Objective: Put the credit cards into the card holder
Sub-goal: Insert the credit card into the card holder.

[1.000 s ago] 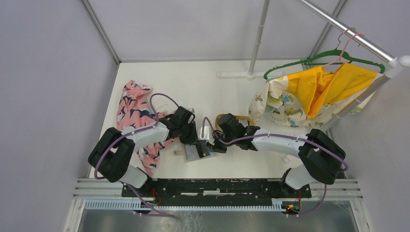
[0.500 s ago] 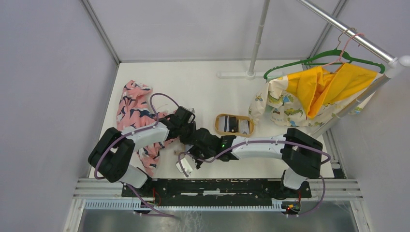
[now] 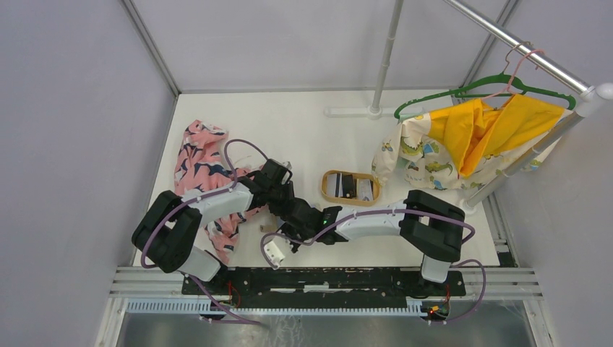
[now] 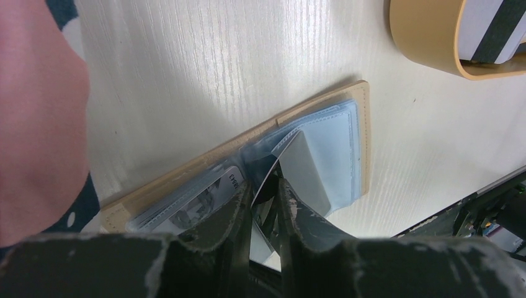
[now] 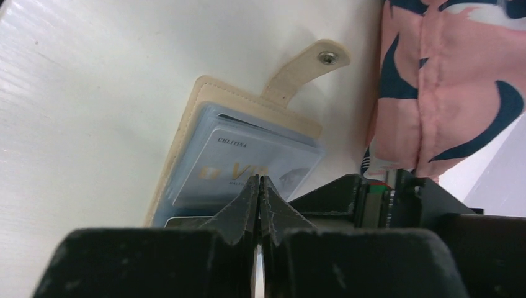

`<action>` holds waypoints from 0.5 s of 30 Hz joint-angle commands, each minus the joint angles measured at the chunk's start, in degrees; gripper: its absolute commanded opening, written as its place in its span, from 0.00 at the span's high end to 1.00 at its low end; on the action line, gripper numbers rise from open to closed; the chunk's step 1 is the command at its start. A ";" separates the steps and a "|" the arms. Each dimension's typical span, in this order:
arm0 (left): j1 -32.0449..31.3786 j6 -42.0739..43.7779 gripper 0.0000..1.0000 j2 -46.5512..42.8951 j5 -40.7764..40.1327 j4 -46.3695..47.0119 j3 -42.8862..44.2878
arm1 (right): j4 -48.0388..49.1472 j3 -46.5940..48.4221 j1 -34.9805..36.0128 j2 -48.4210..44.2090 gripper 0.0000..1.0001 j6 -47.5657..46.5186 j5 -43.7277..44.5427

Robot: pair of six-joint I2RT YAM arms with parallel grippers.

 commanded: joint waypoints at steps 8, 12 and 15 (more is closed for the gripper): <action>-0.75 4.36 0.68 0.26 -2.72 -3.51 -0.80 | 1.00 -3.92 -0.80 0.06 0.94 -1.75 6.28; -0.89 4.37 0.66 0.03 -2.72 -3.59 -0.79 | 0.75 -5.32 -1.76 -1.20 0.94 -1.45 6.69; -0.86 4.27 0.62 -0.64 -2.87 -3.84 -0.83 | 0.57 -6.37 -2.40 -1.83 0.94 -1.27 6.60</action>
